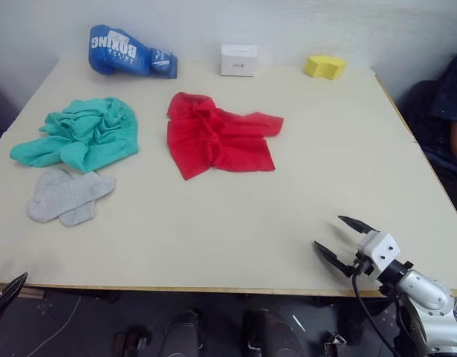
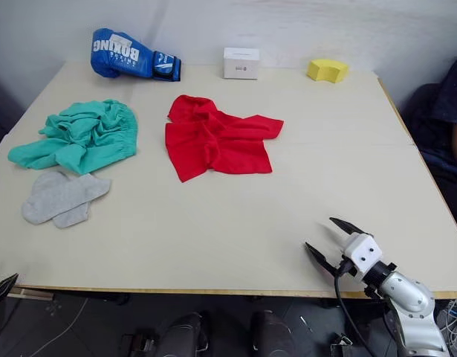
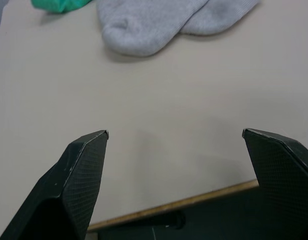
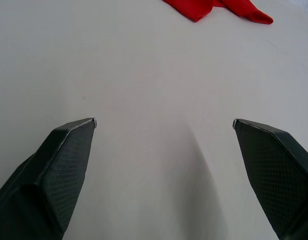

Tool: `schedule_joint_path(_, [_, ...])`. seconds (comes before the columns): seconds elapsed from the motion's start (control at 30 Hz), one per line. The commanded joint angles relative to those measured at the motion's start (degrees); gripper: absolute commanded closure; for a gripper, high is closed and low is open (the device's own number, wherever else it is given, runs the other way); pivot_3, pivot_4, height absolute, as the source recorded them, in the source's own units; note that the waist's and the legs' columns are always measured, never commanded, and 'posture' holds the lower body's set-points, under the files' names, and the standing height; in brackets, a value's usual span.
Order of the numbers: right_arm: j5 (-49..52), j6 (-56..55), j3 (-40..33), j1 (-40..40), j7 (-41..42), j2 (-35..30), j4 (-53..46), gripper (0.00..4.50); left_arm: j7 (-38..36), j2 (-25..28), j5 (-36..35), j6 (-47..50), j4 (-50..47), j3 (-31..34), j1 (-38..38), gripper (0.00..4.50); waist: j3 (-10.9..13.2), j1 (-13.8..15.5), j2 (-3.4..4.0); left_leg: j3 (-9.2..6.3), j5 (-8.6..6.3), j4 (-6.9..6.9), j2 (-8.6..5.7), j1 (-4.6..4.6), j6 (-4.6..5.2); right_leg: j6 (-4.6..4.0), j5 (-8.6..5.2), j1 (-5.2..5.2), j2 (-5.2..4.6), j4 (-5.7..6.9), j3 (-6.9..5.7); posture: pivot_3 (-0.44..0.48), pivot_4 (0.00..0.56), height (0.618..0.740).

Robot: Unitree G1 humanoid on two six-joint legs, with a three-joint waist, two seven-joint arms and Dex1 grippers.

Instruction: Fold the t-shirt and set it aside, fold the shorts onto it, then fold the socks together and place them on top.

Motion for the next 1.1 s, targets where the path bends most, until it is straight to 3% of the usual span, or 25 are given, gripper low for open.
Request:
schedule_joint_path(0.03, [0.99,-0.54,-0.36,-0.22,-0.08,0.32,-1.03,0.02,-1.17,1.16,-2.18,1.10,-3.45,1.34,0.83,0.00,-0.01,-0.02,0.01,0.00,0.00,0.00,0.00,0.00,0.00,0.00,0.00,0.00,0.00,0.00,0.00,0.000,0.150,0.740])
schedule_joint_path(0.27, [2.08,1.67,-0.06,-1.45,-1.46,1.09,-4.49,0.02,-3.16,1.97,-8.72,14.28,-17.01,-0.59,0.49,0.00,0.00,-0.01,0.03,0.01,0.01,0.08,0.00,0.02,0.01,0.02,0.01,0.04,0.00,0.08,0.01,0.000,0.150,0.740])
schedule_joint_path(0.37, [2.98,7.23,0.16,-6.26,-3.92,1.98,-7.23,0.02,-3.73,6.24,-8.31,21.95,-24.94,-4.86,-0.23,0.00,0.00,-0.01,0.03,0.01,0.04,0.10,0.00,0.02,0.00,0.03,0.01,0.04,0.00,0.14,0.01,0.000,0.150,0.740])
schedule_joint_path(0.43, [3.40,13.65,1.36,-11.37,-5.65,2.31,-9.35,0.02,-2.80,9.47,-6.92,24.86,-29.02,-8.33,-3.09,0.00,0.03,-0.07,0.09,0.01,0.06,0.16,0.00,0.02,0.00,0.02,0.01,0.03,0.00,0.23,0.01,0.000,0.150,0.740])
schedule_joint_path(0.57, [-1.57,16.18,8.07,-22.20,-0.24,-0.65,-8.06,0.02,0.80,12.82,-6.22,30.20,-31.97,-16.58,-14.99,0.00,0.07,-0.01,0.38,0.02,0.16,0.15,-0.01,0.03,-0.03,-0.05,0.05,-0.02,0.01,0.32,0.06,0.000,0.150,0.740])
schedule_joint_path(0.7, [-5.90,16.64,13.71,-34.79,2.95,-0.76,0.92,0.02,2.55,13.02,-2.47,33.30,-32.27,-28.62,-27.31,0.00,0.10,-0.12,0.42,0.15,0.33,0.14,-0.04,-0.02,0.22,0.00,-0.07,-0.12,0.05,0.48,0.05,0.000,0.150,0.740])
schedule_joint_path(0.87, [-14.60,14.28,20.36,-51.29,1.16,3.33,19.37,0.02,5.87,10.04,6.51,34.82,-24.23,-41.93,-41.96,0.00,0.13,-0.19,0.36,0.43,0.53,0.31,-0.08,-0.05,0.08,0.04,-0.08,-0.34,0.09,0.87,0.21,0.000,0.150,0.740])
schedule_joint_path(0.93, [-17.52,13.08,22.31,-56.72,-0.02,5.39,27.63,0.02,8.17,7.41,10.96,36.03,-20.18,-46.92,-47.56,0.00,0.13,-0.17,0.35,0.56,0.63,0.31,-0.13,-0.06,0.18,0.07,-0.06,-0.51,0.09,1.10,0.36,0.000,0.150,0.740])
schedule_joint_path(1.03, [-18.86,11.06,23.62,-63.25,-0.42,9.80,39.12,0.02,14.01,-1.81,16.66,36.43,-12.14,-53.32,-57.46,0.00,0.15,0.10,0.26,0.73,0.92,0.31,-0.24,-0.15,-0.05,0.08,-0.07,-0.80,0.04,1.45,0.56,0.000,0.150,0.740])
schedule_joint_path(1.1, [-21.21,9.17,24.77,-66.13,-2.04,11.47,44.89,0.02,16.06,-4.84,20.85,34.33,-6.96,-56.18,-61.35,0.00,0.17,0.05,0.22,0.75,0.99,0.38,-0.28,-0.25,-0.04,0.09,-0.06,-0.89,0.02,1.69,0.62,0.000,0.150,0.740])
